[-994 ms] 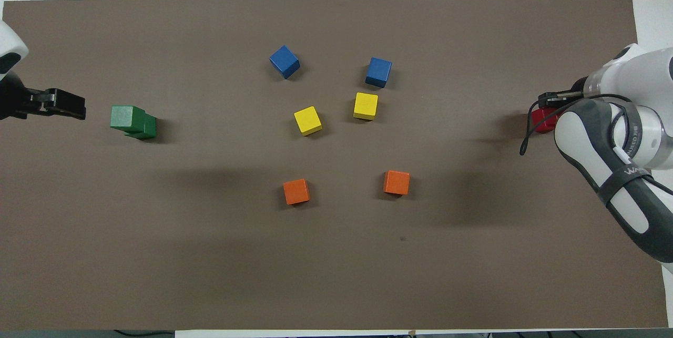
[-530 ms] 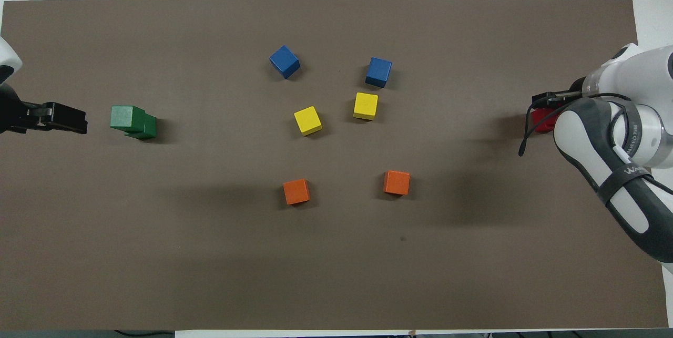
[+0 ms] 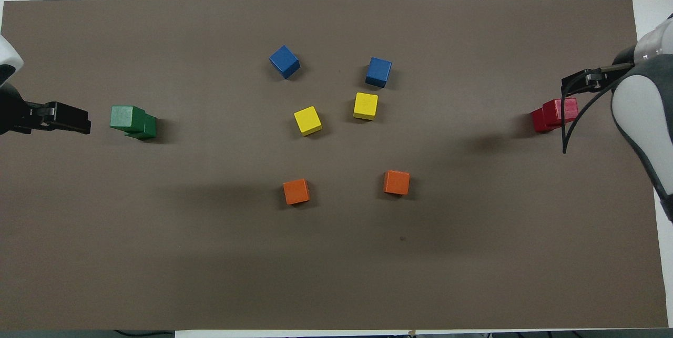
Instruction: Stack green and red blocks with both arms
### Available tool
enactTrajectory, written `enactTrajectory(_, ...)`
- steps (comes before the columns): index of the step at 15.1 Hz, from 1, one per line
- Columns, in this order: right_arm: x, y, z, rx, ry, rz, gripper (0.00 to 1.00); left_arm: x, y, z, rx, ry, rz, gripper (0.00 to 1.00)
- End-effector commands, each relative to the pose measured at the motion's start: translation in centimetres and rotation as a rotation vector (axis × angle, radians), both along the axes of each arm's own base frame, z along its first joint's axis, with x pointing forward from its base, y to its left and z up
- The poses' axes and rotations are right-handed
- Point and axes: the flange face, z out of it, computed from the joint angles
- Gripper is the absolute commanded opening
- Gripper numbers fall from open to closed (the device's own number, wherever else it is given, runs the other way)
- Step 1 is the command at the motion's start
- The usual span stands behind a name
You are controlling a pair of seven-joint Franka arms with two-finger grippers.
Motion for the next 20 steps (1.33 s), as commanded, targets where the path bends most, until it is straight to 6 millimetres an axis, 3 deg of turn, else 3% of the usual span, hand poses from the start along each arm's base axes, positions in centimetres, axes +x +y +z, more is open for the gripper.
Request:
enactTrajectory(1,-4.1,2.0,5.6,-0.010,0.004,0.044,1.00,0.0,-1.1,0.1,-0.019,-0.001,-0.011,1.00)
enactTrajectory(3,-6.2,2.3,7.9,-0.002,0.031,0.043,1.00,-0.1,-1.4,0.4,-0.020,-0.007,-0.017,1.00)
enactTrajectory(6,-8.0,2.3,9.1,0.005,0.073,0.044,1.00,0.0,-0.2,0.5,-0.020,-0.012,0.001,1.00)
enactTrajectory(15,-8.0,3.0,7.8,0.011,0.140,0.053,1.00,0.2,-0.5,0.6,-0.019,-0.023,-0.001,1.00)
enactTrajectory(20,-8.4,2.7,8.1,0.003,0.145,0.048,1.00,0.5,-0.5,2.6,-0.021,-0.049,-0.002,1.00)
